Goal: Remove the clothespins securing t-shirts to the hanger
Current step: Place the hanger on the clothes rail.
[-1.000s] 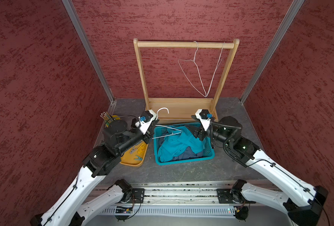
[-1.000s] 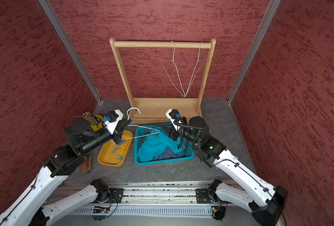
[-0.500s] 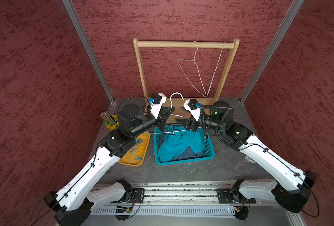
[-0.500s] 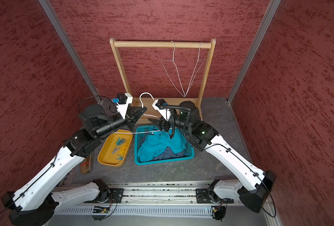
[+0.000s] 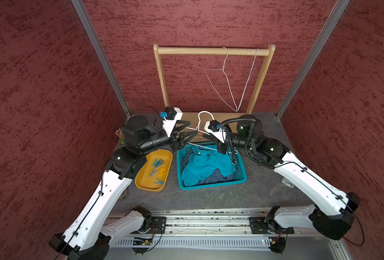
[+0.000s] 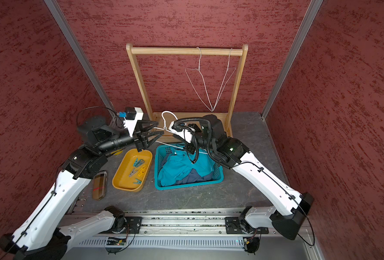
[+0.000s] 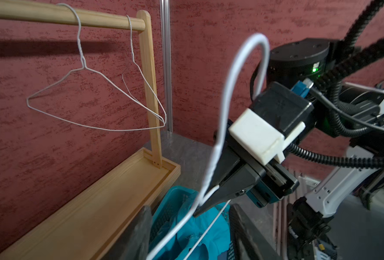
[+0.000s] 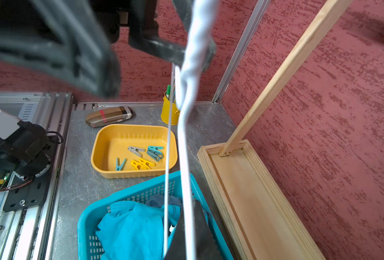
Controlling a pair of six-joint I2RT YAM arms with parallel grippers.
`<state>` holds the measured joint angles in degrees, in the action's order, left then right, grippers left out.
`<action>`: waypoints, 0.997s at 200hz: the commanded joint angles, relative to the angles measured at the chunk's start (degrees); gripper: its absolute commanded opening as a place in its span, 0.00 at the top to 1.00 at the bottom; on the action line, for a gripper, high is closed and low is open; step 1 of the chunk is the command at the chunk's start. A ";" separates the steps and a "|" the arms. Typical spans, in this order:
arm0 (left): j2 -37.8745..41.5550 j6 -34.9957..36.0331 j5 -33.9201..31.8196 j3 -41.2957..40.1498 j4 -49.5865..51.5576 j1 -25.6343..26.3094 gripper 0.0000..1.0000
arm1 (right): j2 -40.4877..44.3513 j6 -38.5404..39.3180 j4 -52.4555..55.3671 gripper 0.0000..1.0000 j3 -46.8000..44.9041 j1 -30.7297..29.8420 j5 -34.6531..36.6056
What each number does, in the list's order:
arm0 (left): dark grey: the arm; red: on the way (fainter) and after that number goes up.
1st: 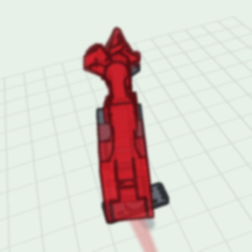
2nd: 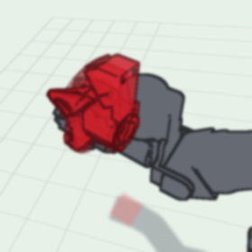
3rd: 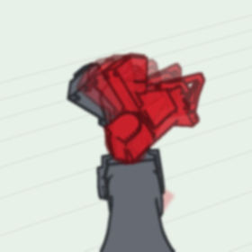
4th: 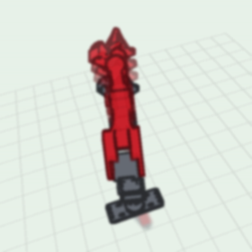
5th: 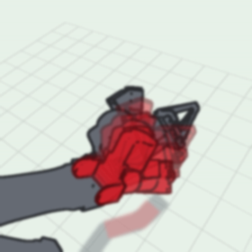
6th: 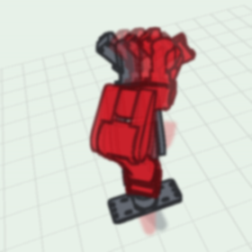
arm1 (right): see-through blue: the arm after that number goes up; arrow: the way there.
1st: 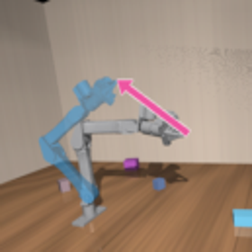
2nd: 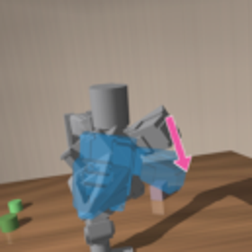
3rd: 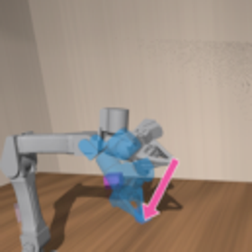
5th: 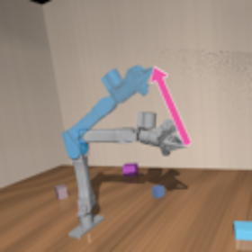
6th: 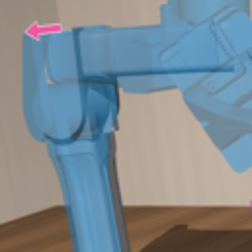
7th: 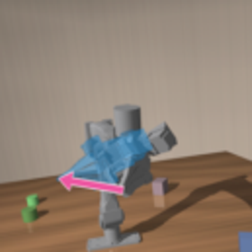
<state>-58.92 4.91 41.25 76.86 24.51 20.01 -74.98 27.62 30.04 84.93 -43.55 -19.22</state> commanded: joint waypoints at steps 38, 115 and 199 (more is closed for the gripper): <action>-2.77 10.69 33.18 1.57 9.18 -14.20 0.37 | 0.57 2.98 15.31 1.00 2.02 0.13 -1.20; -5.51 29.49 26.51 -7.53 15.85 -13.60 0.39 | -0.18 4.71 15.85 1.00 3.93 0.92 -4.69; -6.90 34.16 19.14 -4.59 27.20 -12.69 1.00 | 0.55 3.16 7.89 0.97 0.70 1.44 2.69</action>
<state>-66.24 39.22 62.57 70.13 47.75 7.88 -76.34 31.31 44.73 87.35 -42.09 -19.62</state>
